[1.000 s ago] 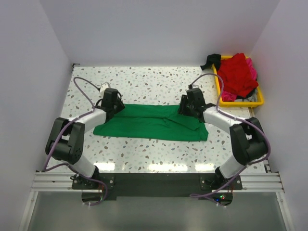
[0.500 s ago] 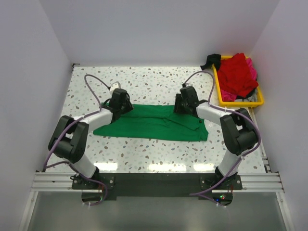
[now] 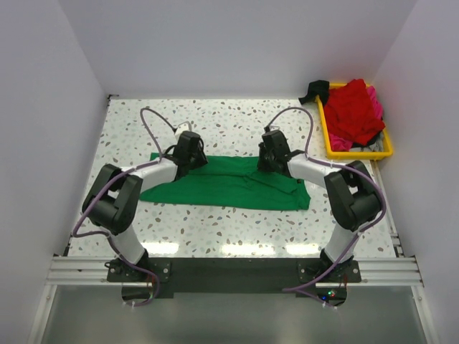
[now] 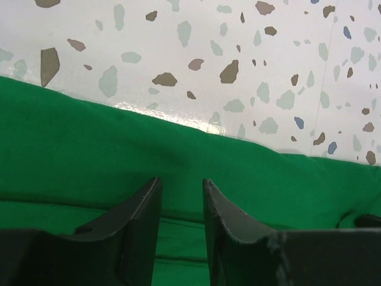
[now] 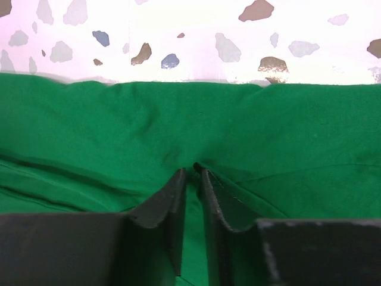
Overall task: Fold and stack the t-shirts
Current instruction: Fold the tshirt
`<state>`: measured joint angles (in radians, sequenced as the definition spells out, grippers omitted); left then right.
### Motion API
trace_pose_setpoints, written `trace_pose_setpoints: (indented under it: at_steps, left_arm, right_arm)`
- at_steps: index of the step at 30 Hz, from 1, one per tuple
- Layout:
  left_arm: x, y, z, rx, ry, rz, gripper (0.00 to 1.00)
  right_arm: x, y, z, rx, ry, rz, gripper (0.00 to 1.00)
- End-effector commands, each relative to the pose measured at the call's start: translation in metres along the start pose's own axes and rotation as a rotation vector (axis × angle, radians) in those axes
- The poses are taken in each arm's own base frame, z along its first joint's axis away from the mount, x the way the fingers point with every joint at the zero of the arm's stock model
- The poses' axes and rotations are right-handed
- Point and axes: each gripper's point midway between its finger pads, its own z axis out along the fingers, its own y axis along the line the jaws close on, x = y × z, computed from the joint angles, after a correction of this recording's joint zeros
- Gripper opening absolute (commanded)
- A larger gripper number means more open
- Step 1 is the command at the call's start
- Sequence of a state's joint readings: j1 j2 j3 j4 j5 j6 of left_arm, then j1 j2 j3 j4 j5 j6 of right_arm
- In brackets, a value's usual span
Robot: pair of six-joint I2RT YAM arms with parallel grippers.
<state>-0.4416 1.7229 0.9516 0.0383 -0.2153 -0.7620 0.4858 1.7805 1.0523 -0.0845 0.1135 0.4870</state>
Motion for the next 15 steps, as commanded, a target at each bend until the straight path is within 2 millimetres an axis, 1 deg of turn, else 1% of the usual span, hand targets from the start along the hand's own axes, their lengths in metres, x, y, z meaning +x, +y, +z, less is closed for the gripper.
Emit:
trace_pose_setpoints:
  at_steps: [1,3,4,6,7,9,10,11,14,15]
  left_arm:
    - [-0.016,-0.024,0.001,0.055,-0.045,0.033,0.38]
    - [-0.017,-0.028,0.0,0.064,-0.048,0.039,0.38]
    - [-0.015,-0.03,0.001,0.066,-0.043,0.047,0.38]
    - [-0.015,-0.034,0.001,0.072,-0.043,0.056,0.38]
    - [-0.013,-0.035,0.001,0.075,-0.04,0.061,0.38]
    - [-0.01,-0.037,0.001,0.077,-0.034,0.066,0.38]
    - [-0.009,-0.039,0.001,0.082,-0.03,0.072,0.38]
    - [-0.007,-0.04,0.001,0.083,-0.028,0.074,0.38]
    - [-0.005,-0.041,0.001,0.086,-0.025,0.083,0.38]
    - [-0.004,-0.041,0.001,0.086,-0.023,0.086,0.38]
  right_arm:
    - [-0.017,0.012,-0.005,-0.026,-0.061,0.01,0.18]
    - [-0.014,0.012,-0.009,-0.031,-0.055,0.012,0.12]
    - [-0.016,0.014,-0.014,-0.04,-0.064,0.014,0.11]
    - [-0.012,0.016,-0.018,-0.054,-0.059,0.016,0.1]
    - [-0.014,0.019,-0.023,-0.064,-0.069,0.017,0.09]
    - [-0.006,0.021,-0.027,-0.078,-0.052,0.018,0.09]
    - [-0.006,0.024,-0.031,-0.089,-0.056,0.02,0.08]
    - [0.001,0.022,-0.032,-0.089,-0.043,0.015,0.08]
    - [0.004,0.027,-0.041,-0.11,-0.052,0.018,0.08]
    - [0.009,0.026,-0.042,-0.113,-0.047,0.02,0.08]
